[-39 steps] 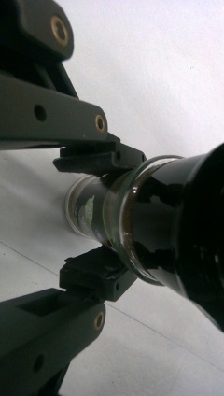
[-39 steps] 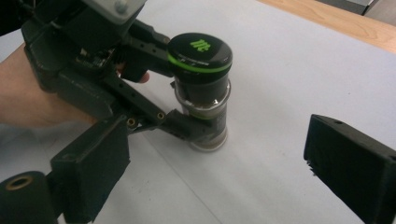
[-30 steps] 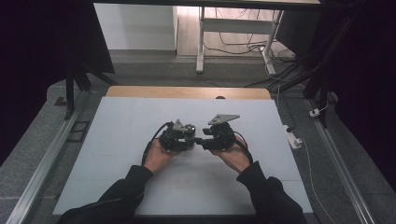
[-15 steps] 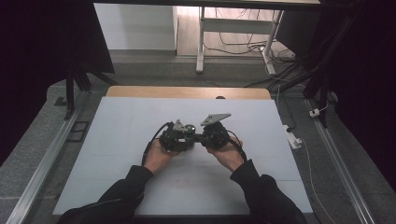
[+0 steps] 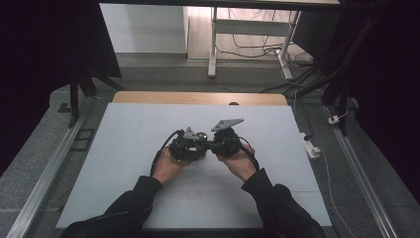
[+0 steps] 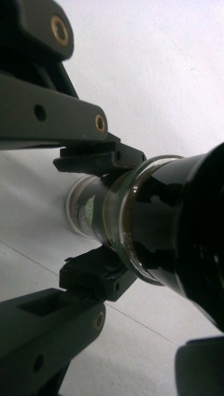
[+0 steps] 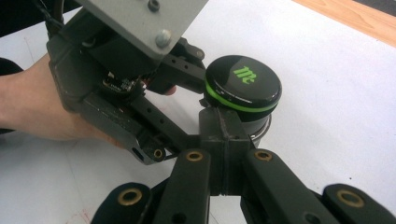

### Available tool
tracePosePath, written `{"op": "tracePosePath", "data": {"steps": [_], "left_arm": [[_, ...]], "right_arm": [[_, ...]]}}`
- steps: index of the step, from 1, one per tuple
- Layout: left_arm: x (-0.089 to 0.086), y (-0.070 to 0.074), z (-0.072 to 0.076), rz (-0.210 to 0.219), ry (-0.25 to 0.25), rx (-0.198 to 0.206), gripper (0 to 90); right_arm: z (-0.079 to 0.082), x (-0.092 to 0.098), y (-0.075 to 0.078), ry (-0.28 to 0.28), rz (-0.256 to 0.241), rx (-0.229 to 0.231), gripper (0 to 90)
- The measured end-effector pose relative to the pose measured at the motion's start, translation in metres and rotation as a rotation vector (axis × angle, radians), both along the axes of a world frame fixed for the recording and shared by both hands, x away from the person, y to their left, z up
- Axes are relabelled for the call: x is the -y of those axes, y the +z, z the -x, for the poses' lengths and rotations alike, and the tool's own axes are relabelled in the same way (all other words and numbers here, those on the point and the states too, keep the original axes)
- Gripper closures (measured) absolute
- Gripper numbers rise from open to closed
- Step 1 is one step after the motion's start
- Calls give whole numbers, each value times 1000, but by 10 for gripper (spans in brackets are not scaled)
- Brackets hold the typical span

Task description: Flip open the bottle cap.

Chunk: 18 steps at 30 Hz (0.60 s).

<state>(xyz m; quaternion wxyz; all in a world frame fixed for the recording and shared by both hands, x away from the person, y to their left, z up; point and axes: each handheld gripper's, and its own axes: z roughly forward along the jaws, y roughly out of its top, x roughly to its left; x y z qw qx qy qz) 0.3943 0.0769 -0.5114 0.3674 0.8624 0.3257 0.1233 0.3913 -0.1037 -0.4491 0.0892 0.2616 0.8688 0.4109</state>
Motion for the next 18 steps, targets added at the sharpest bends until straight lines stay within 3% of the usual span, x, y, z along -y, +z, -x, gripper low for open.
{"op": "tracePosePath", "data": {"steps": [18], "left_arm": [[0, -1, 0, 7, 5, 1, 537]], "right_arm": [[-6, 0, 7, -17, -18, 19, 892]]}}
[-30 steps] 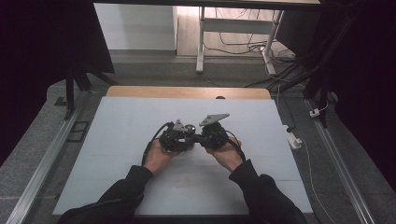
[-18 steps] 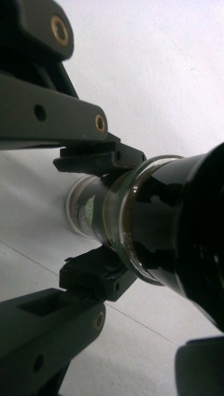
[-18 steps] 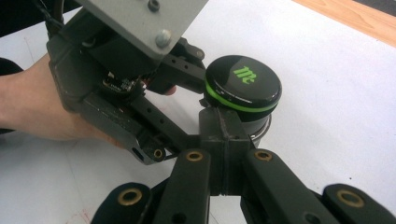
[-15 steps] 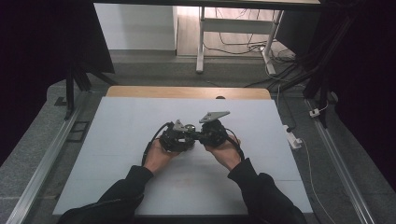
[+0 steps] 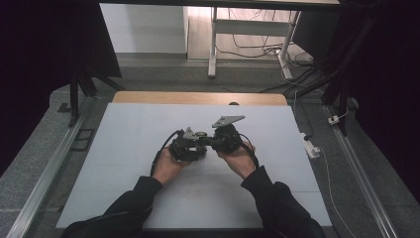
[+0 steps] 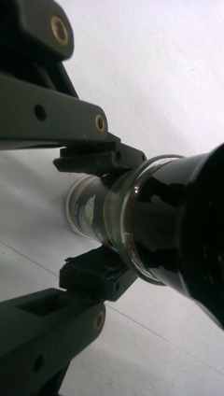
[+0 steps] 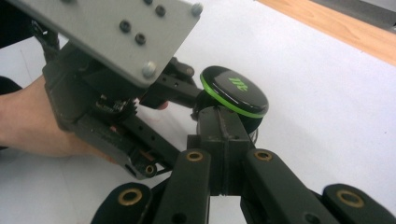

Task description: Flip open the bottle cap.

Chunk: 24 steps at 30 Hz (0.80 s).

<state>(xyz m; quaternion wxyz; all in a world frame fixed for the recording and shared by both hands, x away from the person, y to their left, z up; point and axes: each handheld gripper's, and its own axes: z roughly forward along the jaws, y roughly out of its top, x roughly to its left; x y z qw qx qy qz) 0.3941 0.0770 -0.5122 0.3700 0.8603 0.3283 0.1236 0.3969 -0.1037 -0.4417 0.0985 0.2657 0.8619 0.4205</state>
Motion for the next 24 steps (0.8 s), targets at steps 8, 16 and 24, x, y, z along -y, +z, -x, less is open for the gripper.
{"op": "tracePosePath", "data": {"steps": [8, 16, 24], "left_arm": [[0, 0, 0, -2, -2, -1, 537], [1, 0, 0, 0, 1, 3, 537], [1, 0, 0, -5, 2, 3, 537]], "right_arm": [[-5, -1, 2, -11, 2, 14, 892], [-12, -1, 5, -22, -9, 17, 892], [-21, -2, 6, -45, -19, 18, 892]]}}
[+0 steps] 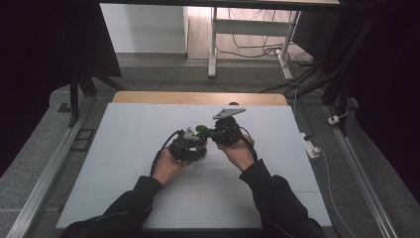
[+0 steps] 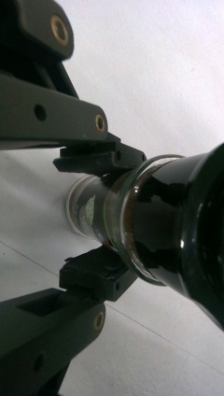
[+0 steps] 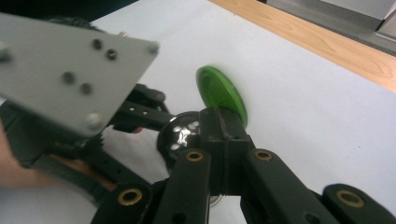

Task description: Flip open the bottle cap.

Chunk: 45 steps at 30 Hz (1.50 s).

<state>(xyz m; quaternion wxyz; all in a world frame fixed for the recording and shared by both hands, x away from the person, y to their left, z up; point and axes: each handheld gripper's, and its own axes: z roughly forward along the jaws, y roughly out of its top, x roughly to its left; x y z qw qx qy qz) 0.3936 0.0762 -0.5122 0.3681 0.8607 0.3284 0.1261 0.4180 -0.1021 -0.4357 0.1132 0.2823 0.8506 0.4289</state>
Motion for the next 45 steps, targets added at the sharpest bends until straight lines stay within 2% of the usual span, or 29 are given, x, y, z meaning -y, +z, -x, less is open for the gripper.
{"op": "tracePosePath", "data": {"steps": [8, 15, 18, 21, 30, 33, 38, 41, 45], "left_arm": [[0, 0, 0, 4, -2, -2, 536], [0, -1, 0, 6, -1, 0, 534], [0, 1, -1, 2, -3, -13, 531], [-1, 3, -2, -8, -10, -24, 526], [-15, 11, 3, 40, -12, -45, 450], [-15, 12, 5, 38, -7, -59, 426], [-16, 14, 9, 25, -39, -71, 395], [-17, 17, 11, 22, -49, -98, 339], [-19, 19, 16, 28, -50, -109, 298]], "right_arm": [[-11, 4, -7, -23, 12, -31, 892], [-8, 4, -6, -19, 6, -19, 891], [-7, 5, -4, -17, 2, -12, 885], [-5, 7, -2, -14, -6, -11, 849], [5, 13, 4, -10, 1, -5, 741], [9, 15, 4, -8, 4, -9, 706], [13, 19, 4, -3, 3, -21, 646], [17, 20, 3, 1, 2, -30, 607], [22, 22, 3, 1, -3, -32, 551]]}}
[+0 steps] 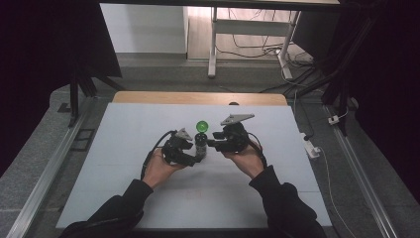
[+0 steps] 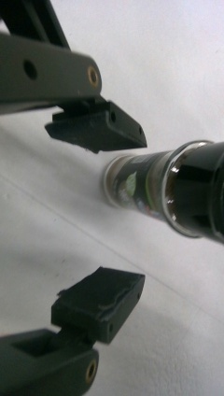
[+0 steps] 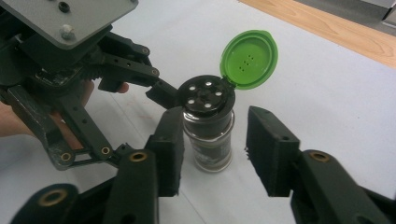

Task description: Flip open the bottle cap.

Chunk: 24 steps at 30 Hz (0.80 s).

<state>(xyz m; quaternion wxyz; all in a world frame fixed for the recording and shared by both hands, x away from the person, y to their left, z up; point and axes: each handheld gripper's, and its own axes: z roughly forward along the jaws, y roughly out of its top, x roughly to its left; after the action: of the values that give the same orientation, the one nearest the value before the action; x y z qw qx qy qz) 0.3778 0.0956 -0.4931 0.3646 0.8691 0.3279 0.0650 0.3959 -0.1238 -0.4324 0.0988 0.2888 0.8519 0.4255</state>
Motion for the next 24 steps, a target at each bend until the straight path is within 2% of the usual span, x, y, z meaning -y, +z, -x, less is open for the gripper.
{"op": "tracePosePath", "data": {"steps": [8, 11, 13, 16, 19, 24], "left_arm": [[-3, 7, 6, 19, 10, -30, 192], [-5, 8, 10, 6, 7, -49, 160], [-8, 10, 14, 6, -2, -42, 151], [-12, 13, 19, 9, -9, -53, 111], [-17, 16, 24, 23, -15, -65, 78], [-28, 19, 35, 34, -11, -63, 30]], "right_arm": [[8, 5, 2, -2, -16, -16, 407], [11, 6, 2, -2, -18, -26, 353], [14, 7, 2, -5, -9, -20, 318], [18, 9, 2, -2, 1, -21, 267], [22, 12, 2, 1, -1, -25, 218], [30, 18, 3, 5, 2, -30, 140]]}}
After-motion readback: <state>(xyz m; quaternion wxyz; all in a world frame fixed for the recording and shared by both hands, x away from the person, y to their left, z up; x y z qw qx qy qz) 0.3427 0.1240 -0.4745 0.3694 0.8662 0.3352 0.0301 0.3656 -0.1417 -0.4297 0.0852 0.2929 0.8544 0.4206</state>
